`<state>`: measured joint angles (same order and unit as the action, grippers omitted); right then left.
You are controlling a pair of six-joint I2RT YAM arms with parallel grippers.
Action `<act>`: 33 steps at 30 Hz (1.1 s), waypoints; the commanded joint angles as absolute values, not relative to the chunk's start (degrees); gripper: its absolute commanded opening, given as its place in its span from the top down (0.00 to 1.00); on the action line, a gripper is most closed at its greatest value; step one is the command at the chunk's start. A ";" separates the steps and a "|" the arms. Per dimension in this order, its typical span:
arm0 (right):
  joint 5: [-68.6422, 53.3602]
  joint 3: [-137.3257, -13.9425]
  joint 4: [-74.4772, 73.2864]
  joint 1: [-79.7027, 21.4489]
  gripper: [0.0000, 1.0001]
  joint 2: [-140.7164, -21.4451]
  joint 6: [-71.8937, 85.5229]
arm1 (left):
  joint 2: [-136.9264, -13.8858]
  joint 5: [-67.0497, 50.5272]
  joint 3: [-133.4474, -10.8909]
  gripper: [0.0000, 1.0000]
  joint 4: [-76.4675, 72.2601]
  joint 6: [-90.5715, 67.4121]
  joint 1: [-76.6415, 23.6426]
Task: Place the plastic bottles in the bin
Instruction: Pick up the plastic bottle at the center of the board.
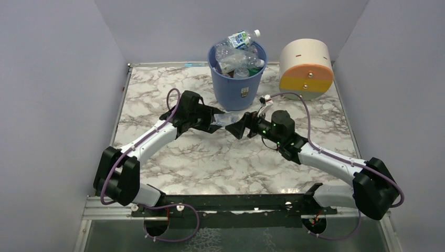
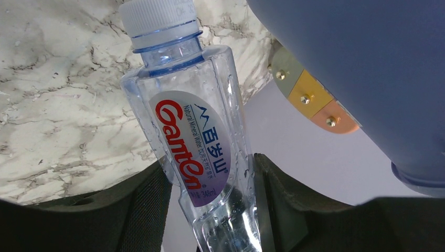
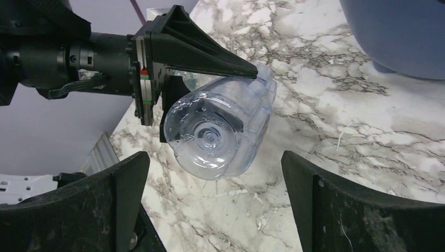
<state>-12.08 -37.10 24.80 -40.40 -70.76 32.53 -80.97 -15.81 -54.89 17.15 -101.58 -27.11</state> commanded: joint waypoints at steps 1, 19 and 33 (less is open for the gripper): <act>-6.01 -38.23 25.17 -41.50 0.01 -71.31 32.52 | -81.13 -18.08 -54.43 0.47 14.42 -103.26 -27.76; -3.34 -42.88 24.80 -43.16 0.07 -75.27 30.71 | -82.00 -18.36 -52.12 0.47 11.92 -105.11 -29.53; 5.10 -44.54 17.95 -46.38 0.16 -75.06 27.45 | -82.55 -17.77 -52.37 0.48 11.12 -105.78 -29.53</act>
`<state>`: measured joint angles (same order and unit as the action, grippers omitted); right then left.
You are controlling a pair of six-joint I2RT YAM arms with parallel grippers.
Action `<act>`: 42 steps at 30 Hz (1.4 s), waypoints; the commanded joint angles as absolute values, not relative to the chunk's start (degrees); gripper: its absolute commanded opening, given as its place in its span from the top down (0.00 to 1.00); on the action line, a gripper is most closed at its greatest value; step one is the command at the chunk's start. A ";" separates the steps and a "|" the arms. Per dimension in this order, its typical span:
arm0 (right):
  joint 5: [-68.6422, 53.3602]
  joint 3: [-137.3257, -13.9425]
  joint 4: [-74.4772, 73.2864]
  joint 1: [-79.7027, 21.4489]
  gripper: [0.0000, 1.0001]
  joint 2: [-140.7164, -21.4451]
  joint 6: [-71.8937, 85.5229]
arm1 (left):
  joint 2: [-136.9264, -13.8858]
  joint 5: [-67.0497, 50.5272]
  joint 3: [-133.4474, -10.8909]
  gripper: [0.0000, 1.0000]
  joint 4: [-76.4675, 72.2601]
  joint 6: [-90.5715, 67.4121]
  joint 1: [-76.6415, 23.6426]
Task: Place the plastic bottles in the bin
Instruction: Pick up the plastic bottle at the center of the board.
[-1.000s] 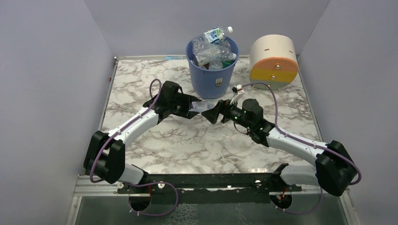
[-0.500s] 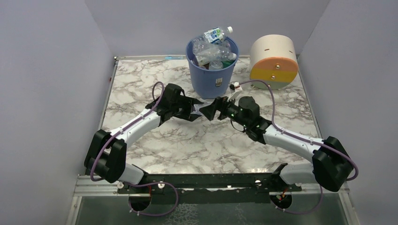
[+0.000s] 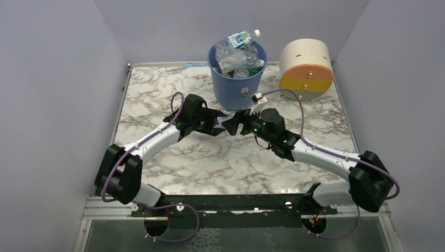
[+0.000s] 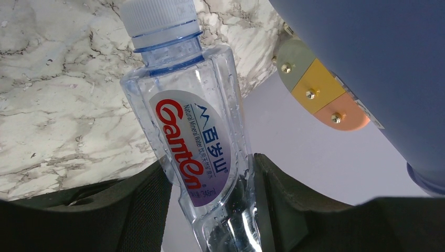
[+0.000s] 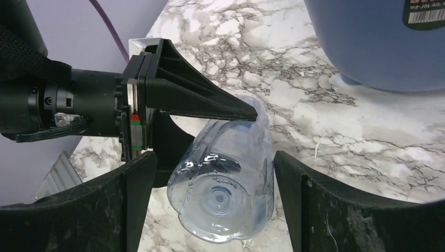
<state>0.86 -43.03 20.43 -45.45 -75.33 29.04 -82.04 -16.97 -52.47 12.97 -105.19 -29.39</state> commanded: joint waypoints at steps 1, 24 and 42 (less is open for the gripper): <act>5.58 -44.61 17.44 -46.56 0.17 -75.17 27.35 | -82.60 -17.69 -52.30 0.48 11.01 -105.95 -29.53; 6.79 -45.91 14.24 -46.88 0.58 -75.19 27.09 | -80.66 -19.19 -47.68 0.26 6.27 -98.83 -29.88; 7.88 -43.96 9.54 -46.93 0.59 -69.11 26.17 | -66.78 -11.79 -32.02 0.06 -9.99 -85.98 -30.06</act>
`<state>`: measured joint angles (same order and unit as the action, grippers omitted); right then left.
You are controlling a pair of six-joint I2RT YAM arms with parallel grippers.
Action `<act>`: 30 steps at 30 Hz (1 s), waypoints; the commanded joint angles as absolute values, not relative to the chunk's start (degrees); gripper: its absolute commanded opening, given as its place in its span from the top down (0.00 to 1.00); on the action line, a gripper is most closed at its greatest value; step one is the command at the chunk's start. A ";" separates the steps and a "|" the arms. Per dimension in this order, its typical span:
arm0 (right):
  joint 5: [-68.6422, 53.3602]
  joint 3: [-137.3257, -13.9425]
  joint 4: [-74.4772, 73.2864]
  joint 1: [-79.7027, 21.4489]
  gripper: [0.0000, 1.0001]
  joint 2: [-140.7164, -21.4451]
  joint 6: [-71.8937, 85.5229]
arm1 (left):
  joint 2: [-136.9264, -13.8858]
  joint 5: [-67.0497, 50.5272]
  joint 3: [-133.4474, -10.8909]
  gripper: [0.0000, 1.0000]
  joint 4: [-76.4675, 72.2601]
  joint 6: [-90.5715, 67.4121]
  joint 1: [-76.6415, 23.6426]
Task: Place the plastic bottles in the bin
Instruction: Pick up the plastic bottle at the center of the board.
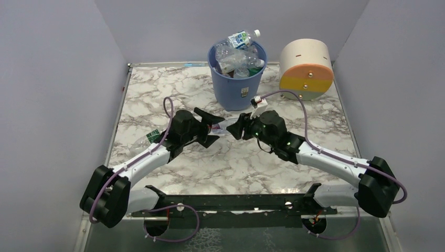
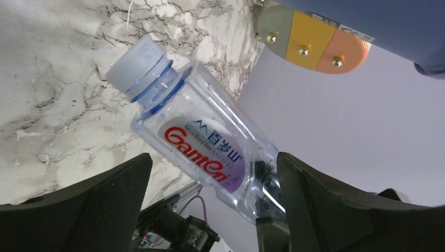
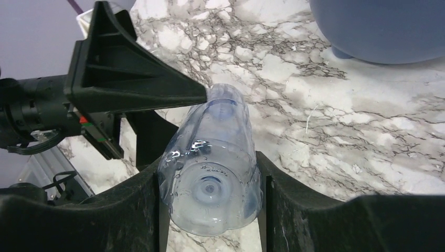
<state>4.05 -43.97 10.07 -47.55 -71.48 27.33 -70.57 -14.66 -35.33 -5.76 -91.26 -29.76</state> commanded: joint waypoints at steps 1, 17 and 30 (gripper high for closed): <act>7.98 -44.05 9.04 -46.93 0.59 -68.84 26.09 | -66.08 -11.47 -31.28 0.06 -10.41 -85.60 -30.07; 7.42 -45.44 6.52 -46.92 0.59 -67.04 25.62 | -49.02 -3.02 -27.93 0.01 -4.30 -76.62 -29.75; 6.36 -56.34 3.17 -46.93 0.59 -71.85 22.88 | -33.06 2.39 -25.99 0.01 11.17 -69.16 -29.62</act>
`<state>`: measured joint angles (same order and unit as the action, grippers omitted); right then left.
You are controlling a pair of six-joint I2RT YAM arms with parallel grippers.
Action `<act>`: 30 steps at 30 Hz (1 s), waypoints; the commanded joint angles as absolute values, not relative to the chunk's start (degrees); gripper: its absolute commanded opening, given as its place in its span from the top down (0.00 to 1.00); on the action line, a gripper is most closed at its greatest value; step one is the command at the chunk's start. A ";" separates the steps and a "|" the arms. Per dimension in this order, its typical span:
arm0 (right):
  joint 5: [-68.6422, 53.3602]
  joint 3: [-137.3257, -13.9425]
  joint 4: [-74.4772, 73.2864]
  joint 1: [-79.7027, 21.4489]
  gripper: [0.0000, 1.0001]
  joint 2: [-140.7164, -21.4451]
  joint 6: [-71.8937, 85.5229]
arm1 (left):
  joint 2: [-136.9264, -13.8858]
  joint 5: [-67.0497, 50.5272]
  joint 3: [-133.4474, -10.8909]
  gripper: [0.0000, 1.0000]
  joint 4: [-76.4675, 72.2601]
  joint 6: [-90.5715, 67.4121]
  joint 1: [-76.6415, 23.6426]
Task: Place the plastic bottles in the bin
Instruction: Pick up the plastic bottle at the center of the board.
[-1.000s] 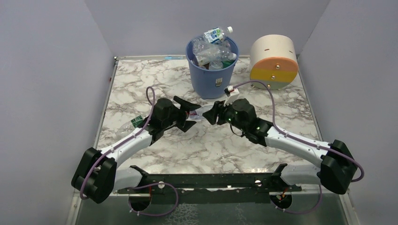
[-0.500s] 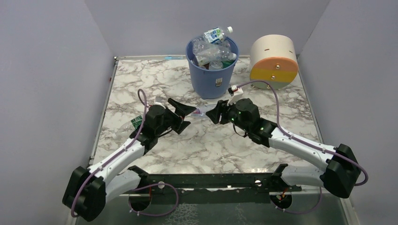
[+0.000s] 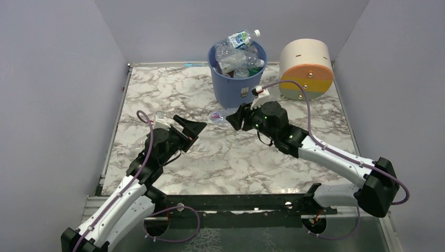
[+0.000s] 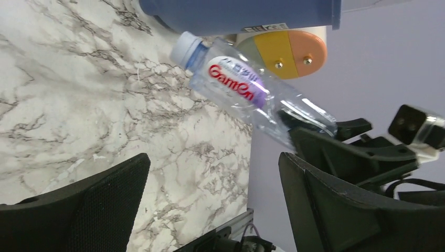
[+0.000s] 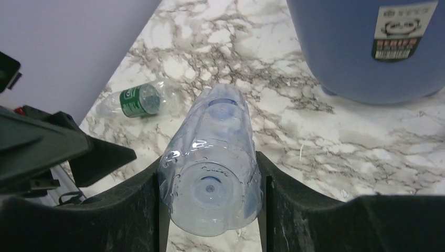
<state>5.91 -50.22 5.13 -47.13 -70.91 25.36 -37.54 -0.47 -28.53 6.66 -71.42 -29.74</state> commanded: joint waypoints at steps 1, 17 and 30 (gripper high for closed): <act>6.49 -57.93 2.51 -46.87 0.59 -72.05 22.40 | -31.98 2.75 -25.39 0.01 11.58 -69.12 -29.62; 9.23 -75.89 -1.58 -46.93 0.57 -72.28 14.53 | -30.42 3.68 -28.32 0.01 15.06 -63.91 -29.53; 13.59 -91.49 -12.20 -39.94 0.56 -75.94 6.05 | -31.80 2.83 -29.01 0.01 13.72 -63.34 -29.54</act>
